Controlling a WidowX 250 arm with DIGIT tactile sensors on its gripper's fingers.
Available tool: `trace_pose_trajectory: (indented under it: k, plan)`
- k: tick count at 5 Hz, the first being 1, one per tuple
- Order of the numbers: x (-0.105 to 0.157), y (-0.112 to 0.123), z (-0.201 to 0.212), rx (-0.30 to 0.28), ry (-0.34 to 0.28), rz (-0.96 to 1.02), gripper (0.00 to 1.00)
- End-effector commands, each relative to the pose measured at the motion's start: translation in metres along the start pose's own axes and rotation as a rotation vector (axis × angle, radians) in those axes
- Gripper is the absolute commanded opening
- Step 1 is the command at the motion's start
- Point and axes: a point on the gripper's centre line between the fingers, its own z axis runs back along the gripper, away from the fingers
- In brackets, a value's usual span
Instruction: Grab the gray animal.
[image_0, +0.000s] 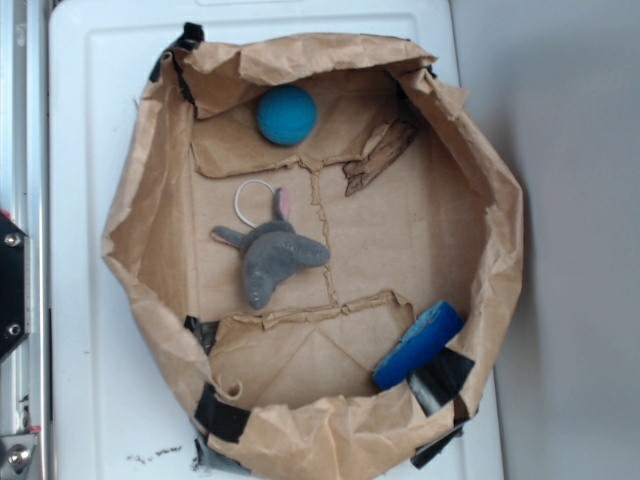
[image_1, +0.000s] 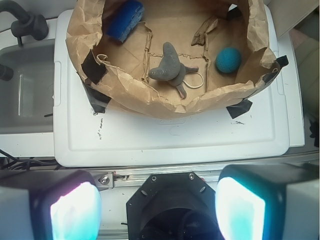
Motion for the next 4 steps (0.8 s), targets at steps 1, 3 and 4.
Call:
trace_pose_trajectory:
  k: [1,3,4]
  plan:
    - [0.0,0.0,0.0,0.0,0.0,0.0,1.0]
    - [0.095,-0.013,-0.031,0.012,-0.027,0.024,1.0]
    - [0.114,-0.015,-0.048,0.038,-0.04,-0.023,1.0]
